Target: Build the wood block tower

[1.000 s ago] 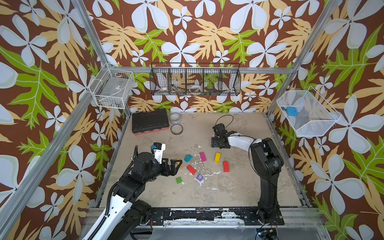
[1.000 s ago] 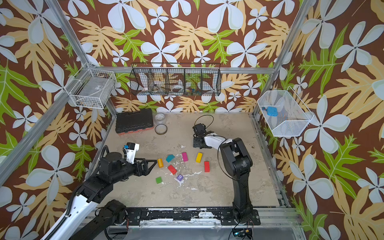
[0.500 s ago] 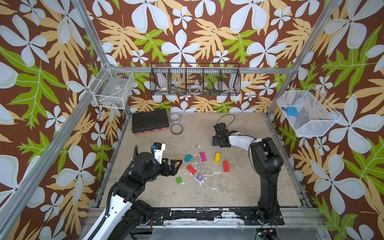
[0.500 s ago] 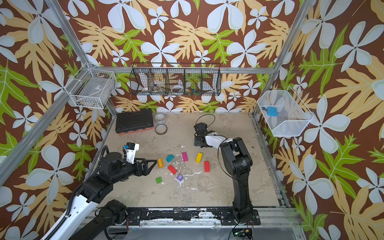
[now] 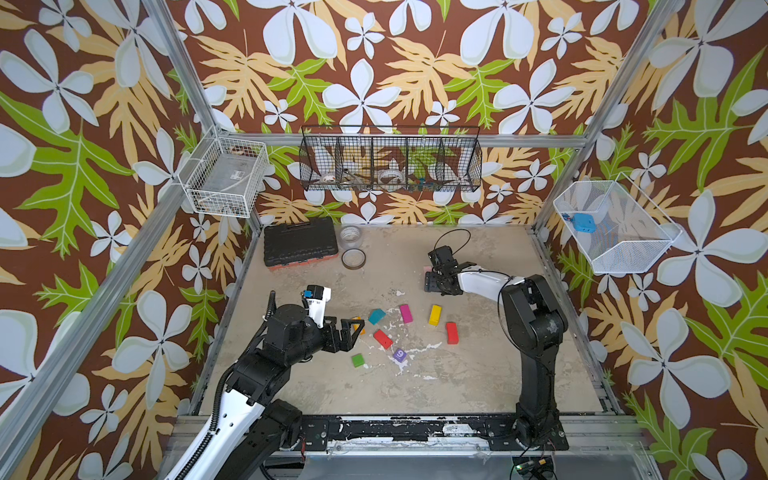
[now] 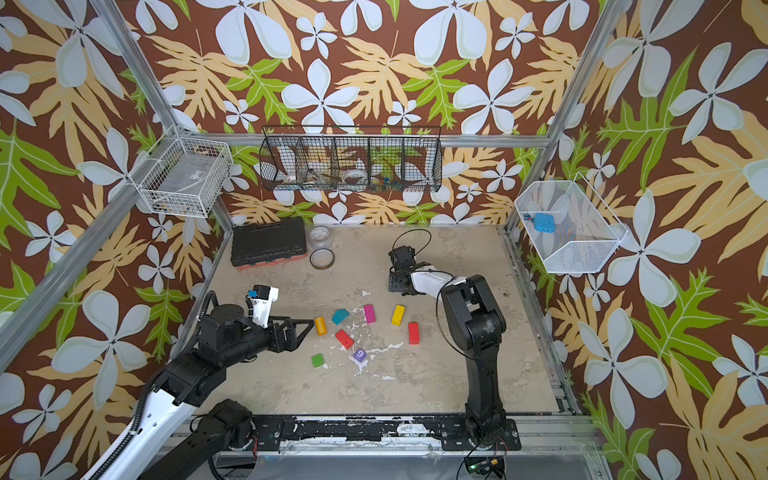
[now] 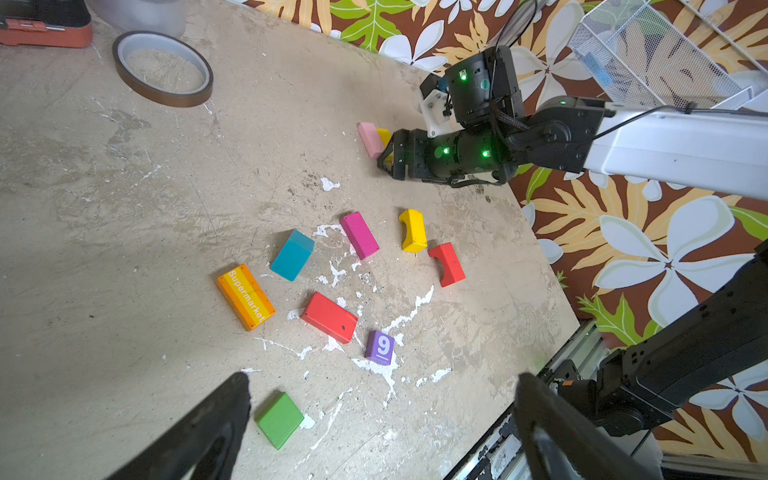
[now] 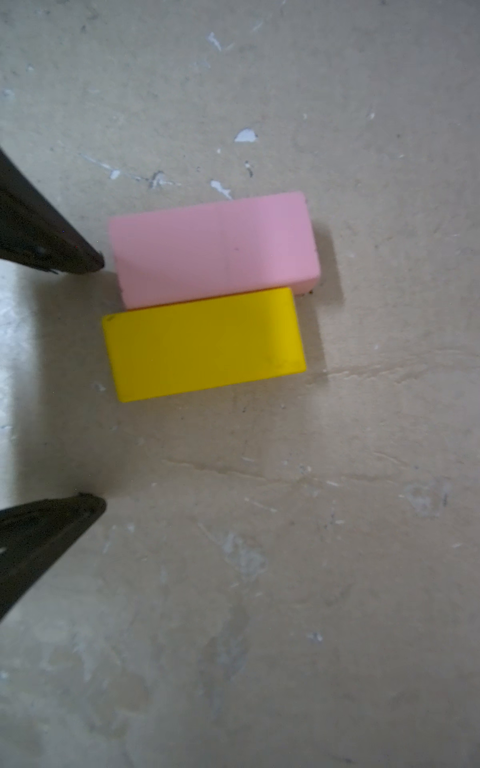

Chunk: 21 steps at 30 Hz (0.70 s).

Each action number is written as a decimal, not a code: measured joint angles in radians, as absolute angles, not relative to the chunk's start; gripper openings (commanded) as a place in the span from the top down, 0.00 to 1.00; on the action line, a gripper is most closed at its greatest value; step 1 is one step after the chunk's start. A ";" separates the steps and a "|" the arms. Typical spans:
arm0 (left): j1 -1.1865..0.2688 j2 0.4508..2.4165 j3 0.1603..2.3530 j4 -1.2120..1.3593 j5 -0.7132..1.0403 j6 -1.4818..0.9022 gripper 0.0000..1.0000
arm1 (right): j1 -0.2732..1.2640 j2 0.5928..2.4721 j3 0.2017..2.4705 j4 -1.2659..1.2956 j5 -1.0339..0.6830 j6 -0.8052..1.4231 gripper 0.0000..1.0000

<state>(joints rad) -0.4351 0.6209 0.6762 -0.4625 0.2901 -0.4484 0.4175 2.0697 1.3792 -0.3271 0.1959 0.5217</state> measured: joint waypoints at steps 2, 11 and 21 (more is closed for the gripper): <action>-0.435 0.621 0.676 -0.463 0.290 -0.448 0.00 | 0.418 2.063 1.371 -0.328 0.186 0.515 0.16; -0.435 0.624 0.676 -0.463 0.290 -0.448 0.00 | 0.418 2.065 1.382 -0.351 0.179 0.516 0.31; -0.435 0.622 0.676 -0.463 0.290 -0.448 0.00 | 0.404 2.040 1.354 -0.369 0.179 0.524 0.42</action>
<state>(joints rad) -0.4351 0.6216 0.6762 -0.4625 0.2901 -0.4484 0.4038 2.0399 1.3540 -0.3687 0.1791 0.5236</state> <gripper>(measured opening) 0.996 0.588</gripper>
